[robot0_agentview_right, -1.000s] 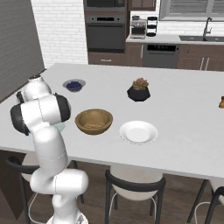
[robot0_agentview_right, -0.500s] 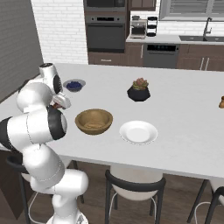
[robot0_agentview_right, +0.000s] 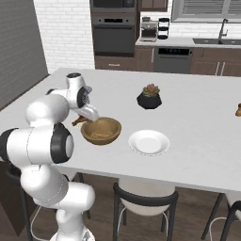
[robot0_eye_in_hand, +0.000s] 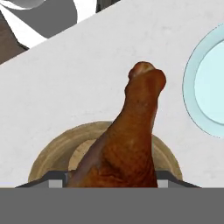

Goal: Pick the chicken drumstick and sweet potato from their plates and place them in the bowl. Then put the bowl in the fridge.

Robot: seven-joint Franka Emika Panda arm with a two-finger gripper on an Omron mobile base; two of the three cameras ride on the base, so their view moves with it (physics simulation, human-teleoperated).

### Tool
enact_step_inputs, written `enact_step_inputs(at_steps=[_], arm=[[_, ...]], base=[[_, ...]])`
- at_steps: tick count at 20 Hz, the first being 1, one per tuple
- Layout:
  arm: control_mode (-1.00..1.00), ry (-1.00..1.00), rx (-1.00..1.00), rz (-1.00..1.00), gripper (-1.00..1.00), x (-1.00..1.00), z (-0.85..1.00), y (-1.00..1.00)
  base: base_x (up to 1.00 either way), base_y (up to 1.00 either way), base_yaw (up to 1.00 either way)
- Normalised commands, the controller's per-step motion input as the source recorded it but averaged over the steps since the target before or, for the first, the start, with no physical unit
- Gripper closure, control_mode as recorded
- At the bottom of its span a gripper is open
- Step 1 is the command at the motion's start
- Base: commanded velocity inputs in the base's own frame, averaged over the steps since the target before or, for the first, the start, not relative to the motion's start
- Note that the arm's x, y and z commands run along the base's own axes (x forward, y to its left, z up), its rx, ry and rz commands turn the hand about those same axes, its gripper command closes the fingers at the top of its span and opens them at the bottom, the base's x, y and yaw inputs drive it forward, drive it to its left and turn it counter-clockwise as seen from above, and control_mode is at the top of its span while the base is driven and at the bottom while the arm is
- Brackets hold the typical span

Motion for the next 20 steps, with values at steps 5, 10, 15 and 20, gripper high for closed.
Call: enact_step_inputs(at_steps=[5, 10, 15, 20], arm=[[-1.0, 0.0, 0.01, 0.0, 1.0, 0.28, -0.2, -0.58], [-1.0, 0.0, 0.0, 0.0, 1.0, 0.25, -0.33, -0.19], [-1.0, -0.07, 0.0, 0.0, 1.0, 0.11, -0.26, -0.03], [-1.0, -0.05, 0.0, 0.0, 1.0, 0.05, -0.23, 0.0]], base=[[0.0, 0.0, 0.0], [0.0, 0.0, 0.0], [0.0, 0.0, 0.0], [0.0, 0.0, 0.0]])
